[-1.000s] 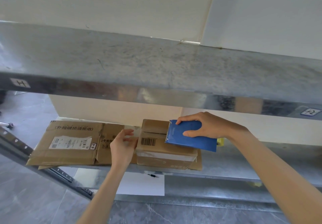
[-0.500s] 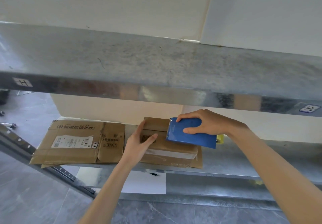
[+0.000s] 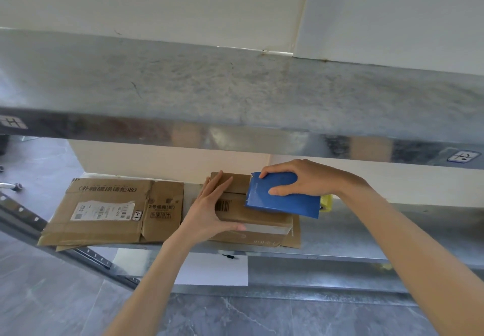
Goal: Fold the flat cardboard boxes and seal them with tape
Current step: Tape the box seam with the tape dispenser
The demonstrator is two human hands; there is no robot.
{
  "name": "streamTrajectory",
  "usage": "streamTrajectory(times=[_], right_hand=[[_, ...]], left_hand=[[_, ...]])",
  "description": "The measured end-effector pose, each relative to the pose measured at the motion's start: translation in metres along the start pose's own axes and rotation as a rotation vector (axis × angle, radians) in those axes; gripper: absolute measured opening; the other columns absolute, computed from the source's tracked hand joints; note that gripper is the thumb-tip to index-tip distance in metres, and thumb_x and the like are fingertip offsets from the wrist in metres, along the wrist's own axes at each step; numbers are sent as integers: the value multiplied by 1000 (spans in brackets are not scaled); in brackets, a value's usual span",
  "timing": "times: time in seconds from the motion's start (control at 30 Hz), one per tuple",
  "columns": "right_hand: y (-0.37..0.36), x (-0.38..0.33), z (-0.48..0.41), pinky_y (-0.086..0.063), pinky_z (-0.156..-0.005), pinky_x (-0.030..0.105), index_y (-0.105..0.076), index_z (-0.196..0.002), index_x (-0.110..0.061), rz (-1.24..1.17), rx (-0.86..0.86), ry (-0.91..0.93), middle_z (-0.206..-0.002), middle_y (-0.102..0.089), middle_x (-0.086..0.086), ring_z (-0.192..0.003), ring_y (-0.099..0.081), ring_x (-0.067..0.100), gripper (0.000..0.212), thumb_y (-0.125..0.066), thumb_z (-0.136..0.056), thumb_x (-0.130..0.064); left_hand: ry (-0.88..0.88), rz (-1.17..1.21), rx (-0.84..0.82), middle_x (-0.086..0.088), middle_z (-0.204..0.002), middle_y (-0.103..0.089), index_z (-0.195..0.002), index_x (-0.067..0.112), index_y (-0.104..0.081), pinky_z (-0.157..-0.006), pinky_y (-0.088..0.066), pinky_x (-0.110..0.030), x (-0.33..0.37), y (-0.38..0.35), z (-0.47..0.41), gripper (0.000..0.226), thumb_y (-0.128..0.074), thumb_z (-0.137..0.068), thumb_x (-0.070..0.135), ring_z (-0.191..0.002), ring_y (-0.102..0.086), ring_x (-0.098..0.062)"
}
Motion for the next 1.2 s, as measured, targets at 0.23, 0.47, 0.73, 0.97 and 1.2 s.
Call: streamTrajectory(times=[0.23, 0.47, 0.73, 0.97, 1.2], right_hand=[[2, 2, 4, -42, -63, 4, -54, -118, -56, -58, -69, 3, -112, -52, -41, -91, -54, -17, 32, -67, -89, -51], [11, 14, 17, -51, -71, 14, -57, -126, -49, -144, -131, 1, -123, -58, -24, -93, -63, -3, 34, -65, -93, -41], [25, 67, 60, -52, -93, 26, -57, -124, -56, -193, -137, -28, -127, -57, -31, -110, -61, 0, 37, -67, -90, -44], [40, 94, 77, -50, -96, 24, -58, -124, -56, -228, -123, -27, -129, -56, -32, -116, -58, -2, 41, -69, -85, -48], [45, 112, 85, -52, -91, 27, -58, -126, -53, -239, -105, -59, -127, -58, -30, -112, -61, 1, 45, -71, -82, -53]], left_hand=[[-62, -186, 110, 27, -160, -2, -147, 54, -14, -103, -47, -55, -7, -7, 1, 113, -65, -52, 87, -152, -12, -18], [-68, -234, 109, 22, -163, -5, -151, 47, -16, -100, -51, -50, -8, -7, 1, 114, -64, -55, 85, -151, -19, -17], [-93, -238, 115, 26, -162, -4, -152, 48, -19, -103, -47, -45, -8, -7, -1, 113, -66, -56, 84, -151, -17, -11], [-104, -271, 132, 26, -162, -7, -152, 47, -22, -101, -48, -46, -9, -6, -1, 112, -70, -56, 80, -148, -26, -12], [-95, -271, 131, 26, -162, -8, -153, 42, -22, -102, -47, -47, -9, -6, -1, 116, -74, -54, 75, -147, -28, -13]])
Point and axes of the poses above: each hand's wrist, its own z-axis away from the middle knuckle, its own y-axis out of the back of the hand, x = y × z, the point moved 1 cm from there along -z, towards the middle knuckle
